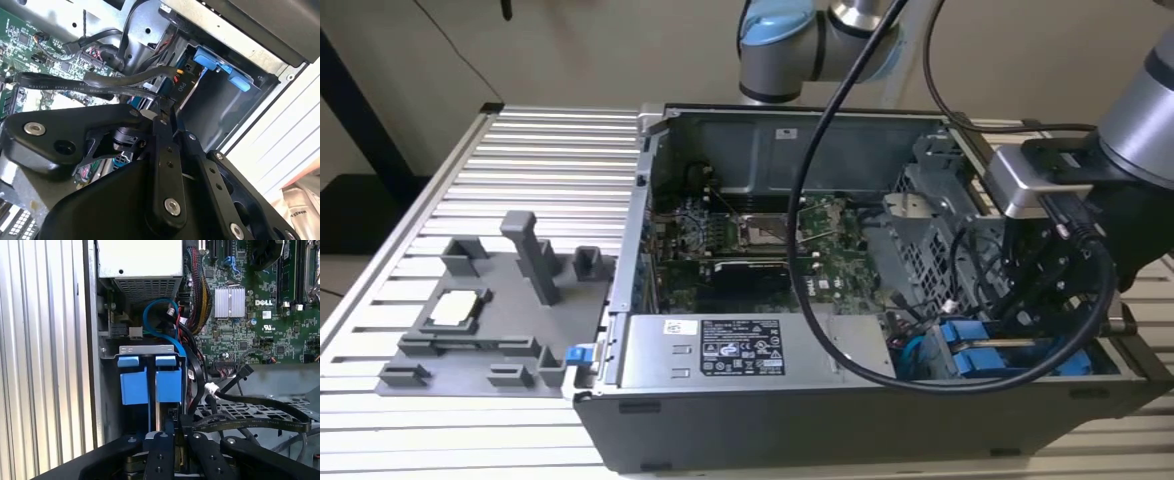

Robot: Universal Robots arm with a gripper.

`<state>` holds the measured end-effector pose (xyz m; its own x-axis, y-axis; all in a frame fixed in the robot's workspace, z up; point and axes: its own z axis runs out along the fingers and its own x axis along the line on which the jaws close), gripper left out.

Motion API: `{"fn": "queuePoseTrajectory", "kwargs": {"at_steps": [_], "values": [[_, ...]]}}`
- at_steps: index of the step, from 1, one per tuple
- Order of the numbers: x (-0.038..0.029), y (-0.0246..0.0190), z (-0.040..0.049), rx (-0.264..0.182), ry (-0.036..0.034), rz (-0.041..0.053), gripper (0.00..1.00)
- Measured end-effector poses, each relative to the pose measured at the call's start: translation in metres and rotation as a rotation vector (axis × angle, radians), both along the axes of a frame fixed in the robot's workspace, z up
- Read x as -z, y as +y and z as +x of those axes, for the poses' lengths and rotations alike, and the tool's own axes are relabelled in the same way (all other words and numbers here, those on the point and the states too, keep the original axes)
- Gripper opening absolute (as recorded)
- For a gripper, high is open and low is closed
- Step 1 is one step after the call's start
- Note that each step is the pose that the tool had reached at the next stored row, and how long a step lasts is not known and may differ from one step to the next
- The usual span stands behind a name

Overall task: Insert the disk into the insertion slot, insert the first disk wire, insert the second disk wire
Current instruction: 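Insert the first disk wire, then insert the second disk wire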

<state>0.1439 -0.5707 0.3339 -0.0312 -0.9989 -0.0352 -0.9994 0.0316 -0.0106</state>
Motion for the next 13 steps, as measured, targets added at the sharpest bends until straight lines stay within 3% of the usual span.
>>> {"fn": "queuePoseTrajectory", "kwargs": {"at_steps": [5, 6, 13], "values": [[0.0013, 0.0001, 0.0000, 0.000, -0.0002, 0.0007, 0.18], [0.0015, 0.0001, 0.0000, 0.000, -0.0002, 0.0004, 0.24], [0.0016, -0.0002, 0.0000, 0.000, -0.0003, -0.0005, 0.24]]}}
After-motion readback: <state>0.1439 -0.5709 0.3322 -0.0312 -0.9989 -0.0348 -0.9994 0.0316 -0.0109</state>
